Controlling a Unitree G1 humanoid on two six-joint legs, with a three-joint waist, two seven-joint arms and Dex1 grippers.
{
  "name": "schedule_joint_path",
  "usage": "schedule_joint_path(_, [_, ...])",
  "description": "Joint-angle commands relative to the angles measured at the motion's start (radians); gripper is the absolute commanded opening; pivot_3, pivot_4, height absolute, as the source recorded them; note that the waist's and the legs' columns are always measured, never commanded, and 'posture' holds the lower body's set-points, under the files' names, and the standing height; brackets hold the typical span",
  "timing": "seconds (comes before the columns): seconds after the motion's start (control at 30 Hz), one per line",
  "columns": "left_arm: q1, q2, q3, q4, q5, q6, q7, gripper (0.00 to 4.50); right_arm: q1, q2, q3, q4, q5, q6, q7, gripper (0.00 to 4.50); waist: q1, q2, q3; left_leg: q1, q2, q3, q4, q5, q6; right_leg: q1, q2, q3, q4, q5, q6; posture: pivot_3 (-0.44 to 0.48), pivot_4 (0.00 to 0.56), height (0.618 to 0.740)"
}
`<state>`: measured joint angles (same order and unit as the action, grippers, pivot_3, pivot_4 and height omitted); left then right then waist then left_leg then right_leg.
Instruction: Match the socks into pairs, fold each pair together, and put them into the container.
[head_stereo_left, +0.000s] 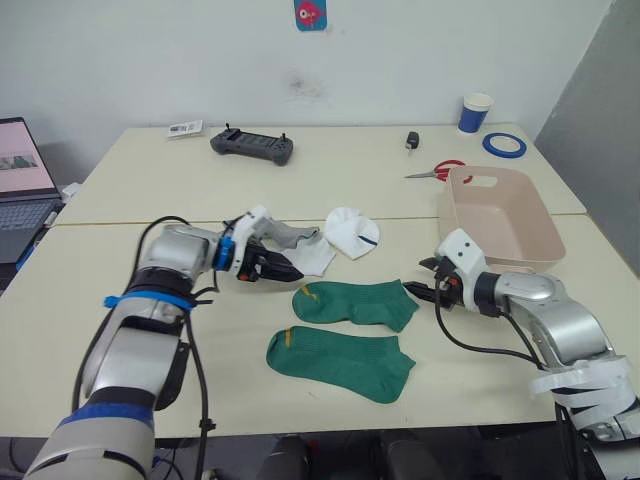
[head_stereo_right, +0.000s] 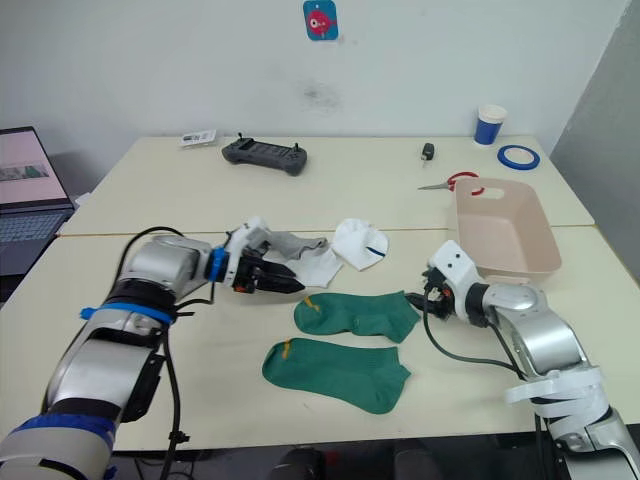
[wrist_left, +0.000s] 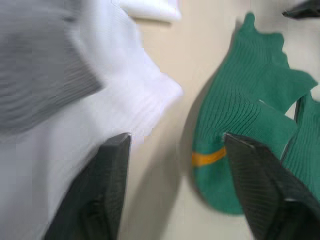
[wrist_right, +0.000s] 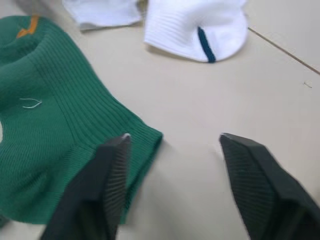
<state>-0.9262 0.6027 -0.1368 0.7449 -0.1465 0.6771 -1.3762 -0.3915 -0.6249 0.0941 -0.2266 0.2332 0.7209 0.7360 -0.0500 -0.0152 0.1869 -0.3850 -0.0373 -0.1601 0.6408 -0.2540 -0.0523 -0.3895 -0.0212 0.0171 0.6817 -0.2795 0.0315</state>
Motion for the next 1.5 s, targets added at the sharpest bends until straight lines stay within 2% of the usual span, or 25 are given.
schedule_joint_path(0.03, [0.092, 0.041, 0.097, -0.205, -0.097, 0.158, 0.047, 4.42, 0.032, 0.000, -0.066, -0.107, 0.050, 0.005, -0.008, 4.46, -0.001, 0.000, 0.000, 0.000, 0.001, 0.000, 0.000, 0.000, 0.000, 0.000, -0.002, 0.000, 0.000, 0.000, 0.000, 0.000, 0.150, 0.740])
schedule_joint_path(0.17, [0.258, 0.025, 0.260, -0.437, -0.240, 0.471, 0.187, 4.47, 0.079, 0.012, -0.087, -0.191, 0.093, 0.001, -0.008, 4.48, -0.003, 0.000, 0.000, 0.000, 0.008, 0.001, -0.001, 0.000, 0.000, 0.000, -0.003, 0.001, -0.001, 0.000, 0.001, 0.000, 0.150, 0.740])
schedule_joint_path(0.27, [0.371, -0.038, 0.344, -0.586, -0.298, 0.590, 0.315, 4.47, 0.095, 0.022, -0.085, -0.237, 0.119, -0.002, -0.011, 4.48, 0.000, 0.000, 0.000, 0.001, 0.010, 0.001, -0.001, 0.000, 0.000, 0.001, -0.002, 0.000, -0.001, 0.000, 0.001, 0.000, 0.150, 0.740])
schedule_joint_path(0.47, [0.480, -0.211, 0.435, -0.761, -0.337, 0.693, 0.570, 4.47, 0.124, 0.030, -0.080, -0.285, 0.149, 0.013, -0.029, 4.48, 0.022, 0.000, 0.000, 0.002, 0.010, 0.001, 0.000, 0.002, -0.003, 0.002, -0.002, 0.000, -0.001, 0.002, -0.001, 0.000, 0.150, 0.740])
schedule_joint_path(0.7, [0.524, -0.280, 0.406, -0.767, -0.344, 0.674, 0.708, 4.47, 0.160, 0.015, -0.087, -0.311, 0.159, 0.026, -0.045, 4.48, 0.027, 0.006, -0.004, 0.003, 0.009, 0.003, 0.000, 0.003, -0.006, 0.004, -0.003, 0.001, -0.002, 0.002, 0.000, 0.000, 0.150, 0.740])
schedule_joint_path(0.8, [0.542, -0.295, 0.394, -0.783, -0.365, 0.707, 0.741, 3.94, 0.175, 0.007, -0.095, -0.320, 0.161, 0.030, -0.054, 4.50, 0.027, 0.007, -0.005, 0.005, 0.008, 0.003, 0.000, 0.003, -0.006, 0.005, -0.003, 0.000, -0.002, 0.002, 0.000, 0.000, 0.150, 0.740])
schedule_joint_path(1.1, [0.491, -0.399, 0.497, -0.779, -0.461, 0.887, 0.821, 1.29, 0.192, -0.001, -0.107, -0.331, 0.172, 0.036, -0.068, 4.50, 0.029, 0.007, -0.005, 0.003, 0.005, 0.004, -0.001, 0.003, -0.006, 0.005, -0.003, 0.001, -0.003, 0.001, 0.001, 0.000, 0.150, 0.740])
schedule_joint_path(1.23, [0.454, -0.370, 0.517, -0.735, -0.467, 0.879, 0.828, 0.06, 0.194, 0.000, -0.110, -0.335, 0.177, 0.039, -0.076, 4.50, 0.026, 0.005, -0.004, 0.003, 0.005, 0.003, -0.001, 0.003, -0.006, 0.005, -0.003, 0.001, -0.003, 0.001, 0.001, 0.000, 0.150, 0.740])
schedule_joint_path(1.4, [0.421, -0.318, 0.531, -0.699, -0.489, 0.858, 0.815, 0.06, 0.206, 0.001, -0.111, -0.338, 0.178, 0.041, -0.094, 4.50, 0.021, 0.005, -0.004, 0.003, 0.006, 0.004, -0.002, 0.003, -0.007, 0.004, -0.003, 0.001, -0.003, 0.001, 0.001, 0.000, 0.150, 0.740])
schedule_joint_path(1.5, [0.405, -0.281, 0.534, -0.687, -0.502, 0.846, 0.804, 0.06, 0.212, 0.019, -0.119, -0.315, 0.165, 0.073, -0.152, 4.50, 0.020, 0.004, -0.003, 0.003, 0.008, 0.004, -0.005, 0.004, -0.009, 0.002, -0.003, 0.001, -0.003, 0.001, 0.001, 0.000, 0.150, 0.740])
